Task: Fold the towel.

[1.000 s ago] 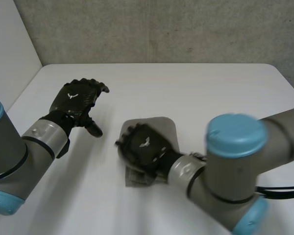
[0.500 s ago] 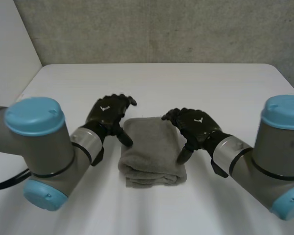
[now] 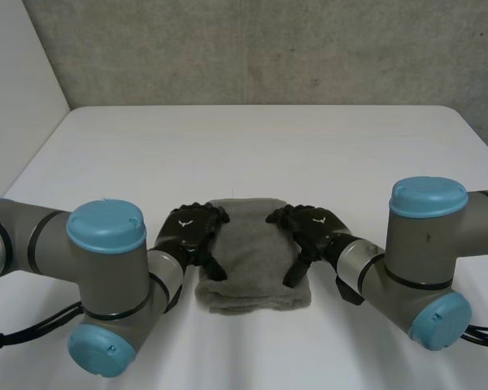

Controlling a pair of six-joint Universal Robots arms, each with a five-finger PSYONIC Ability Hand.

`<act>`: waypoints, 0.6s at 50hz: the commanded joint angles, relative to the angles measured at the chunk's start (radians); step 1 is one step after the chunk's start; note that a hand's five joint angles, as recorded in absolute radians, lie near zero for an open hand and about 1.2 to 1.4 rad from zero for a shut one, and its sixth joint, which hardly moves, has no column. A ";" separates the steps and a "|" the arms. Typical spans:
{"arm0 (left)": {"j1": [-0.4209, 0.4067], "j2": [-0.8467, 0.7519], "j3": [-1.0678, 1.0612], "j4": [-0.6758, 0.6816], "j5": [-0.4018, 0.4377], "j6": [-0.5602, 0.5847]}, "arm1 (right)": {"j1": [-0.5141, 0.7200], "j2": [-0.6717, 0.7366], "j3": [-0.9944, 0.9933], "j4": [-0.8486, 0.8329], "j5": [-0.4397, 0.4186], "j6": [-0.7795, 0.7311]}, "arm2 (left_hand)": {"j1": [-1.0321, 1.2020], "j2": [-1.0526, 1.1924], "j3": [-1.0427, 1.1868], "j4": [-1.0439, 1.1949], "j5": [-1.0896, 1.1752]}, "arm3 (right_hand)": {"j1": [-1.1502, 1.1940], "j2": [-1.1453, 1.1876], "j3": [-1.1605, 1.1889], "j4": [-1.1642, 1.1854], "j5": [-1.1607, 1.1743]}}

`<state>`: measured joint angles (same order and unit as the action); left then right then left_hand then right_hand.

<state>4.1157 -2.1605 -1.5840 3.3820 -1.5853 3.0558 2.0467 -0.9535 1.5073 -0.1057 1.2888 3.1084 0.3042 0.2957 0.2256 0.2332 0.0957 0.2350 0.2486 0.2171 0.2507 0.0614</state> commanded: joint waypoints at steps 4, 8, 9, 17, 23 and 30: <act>0.017 0.123 0.013 -0.021 -0.042 0.000 | -0.016 -0.192 0.011 0.017 0.018 -0.002 | -0.067 -0.059 -0.051 -0.059 -0.033 | -0.060 -0.074 -0.043 -0.076 -0.061; 0.055 0.244 0.041 -0.061 -0.044 -0.002 | -0.051 -0.316 -0.004 0.017 0.079 0.004 | -0.105 -0.097 -0.051 -0.059 -0.071 | -0.060 -0.074 -0.043 -0.076 -0.061; 0.070 0.286 0.058 -0.079 -0.044 -0.003 | -0.051 -0.317 -0.004 0.017 0.080 0.004 | -0.105 -0.097 -0.051 -0.059 -0.071 | -0.060 -0.074 -0.043 -0.076 -0.061; 0.126 0.373 0.169 -0.297 -0.044 -0.015 | -0.086 -0.418 -0.050 0.031 0.238 -0.008 | -0.108 -0.100 -0.051 -0.059 -0.074 | -0.060 -0.074 -0.043 -0.076 -0.061; 0.146 0.381 0.206 -0.383 -0.048 -0.017 | -0.141 -0.476 -0.061 0.078 0.273 -0.013 | -0.108 -0.100 -0.051 -0.059 -0.074 | -0.060 -0.074 -0.043 -0.076 -0.061; 0.164 0.389 0.208 -0.388 -0.048 -0.015 | -0.154 -0.490 -0.075 0.109 0.245 -0.013 | -0.108 -0.100 -0.051 -0.059 -0.074 | -0.060 -0.074 -0.043 -0.076 -0.061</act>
<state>4.2723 -1.7739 -1.3746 2.9933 -1.6333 3.0382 1.9026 -1.4363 1.4418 -0.0225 1.5589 3.0953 0.2657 0.2606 0.2256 0.2332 0.0619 0.2350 0.2486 0.2172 0.2507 0.0614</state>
